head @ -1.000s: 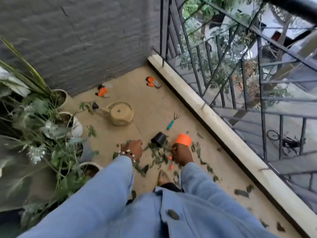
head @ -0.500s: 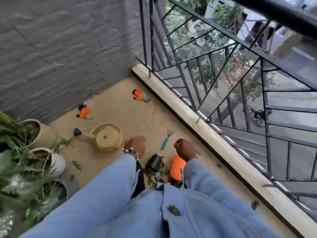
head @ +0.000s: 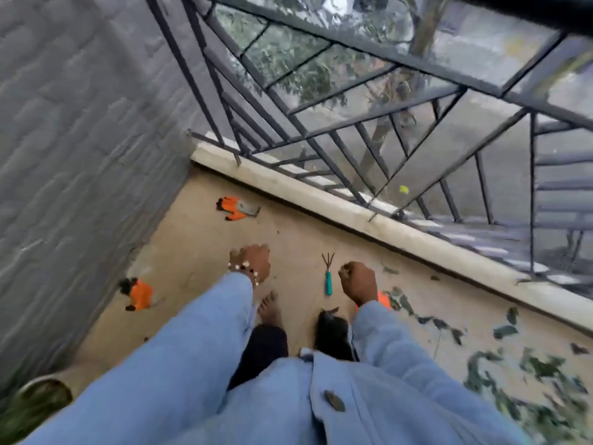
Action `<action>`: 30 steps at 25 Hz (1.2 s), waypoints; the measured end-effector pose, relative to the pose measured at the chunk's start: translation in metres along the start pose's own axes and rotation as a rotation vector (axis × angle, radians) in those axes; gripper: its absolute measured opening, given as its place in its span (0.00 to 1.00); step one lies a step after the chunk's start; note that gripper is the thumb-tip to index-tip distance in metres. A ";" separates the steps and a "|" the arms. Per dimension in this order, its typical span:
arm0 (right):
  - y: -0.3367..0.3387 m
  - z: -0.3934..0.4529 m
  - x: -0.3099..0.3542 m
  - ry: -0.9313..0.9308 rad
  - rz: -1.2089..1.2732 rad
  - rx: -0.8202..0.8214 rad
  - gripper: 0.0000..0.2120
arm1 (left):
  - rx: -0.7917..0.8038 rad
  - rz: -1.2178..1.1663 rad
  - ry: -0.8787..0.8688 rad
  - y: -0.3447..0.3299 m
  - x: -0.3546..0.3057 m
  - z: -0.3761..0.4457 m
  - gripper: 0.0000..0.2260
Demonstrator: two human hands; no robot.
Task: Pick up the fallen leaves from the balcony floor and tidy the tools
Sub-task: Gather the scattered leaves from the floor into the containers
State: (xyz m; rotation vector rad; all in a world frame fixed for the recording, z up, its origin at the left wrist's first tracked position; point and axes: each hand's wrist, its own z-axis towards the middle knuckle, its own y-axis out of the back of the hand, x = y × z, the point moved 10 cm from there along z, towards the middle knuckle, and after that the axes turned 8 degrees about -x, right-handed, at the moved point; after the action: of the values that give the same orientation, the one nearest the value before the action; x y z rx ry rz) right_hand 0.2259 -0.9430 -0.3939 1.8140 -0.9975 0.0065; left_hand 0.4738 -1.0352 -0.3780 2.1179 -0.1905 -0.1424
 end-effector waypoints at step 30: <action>-0.092 -0.193 -0.112 -1.473 0.871 -0.773 0.10 | 0.301 0.686 -1.257 -0.025 -0.280 0.041 0.17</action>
State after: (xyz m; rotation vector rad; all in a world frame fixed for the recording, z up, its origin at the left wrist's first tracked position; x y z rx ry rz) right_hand 0.2907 -0.7124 -0.4200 0.3254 -2.2716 -1.1266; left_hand 0.1934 -1.0024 -0.4135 1.8185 -1.7098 -1.0553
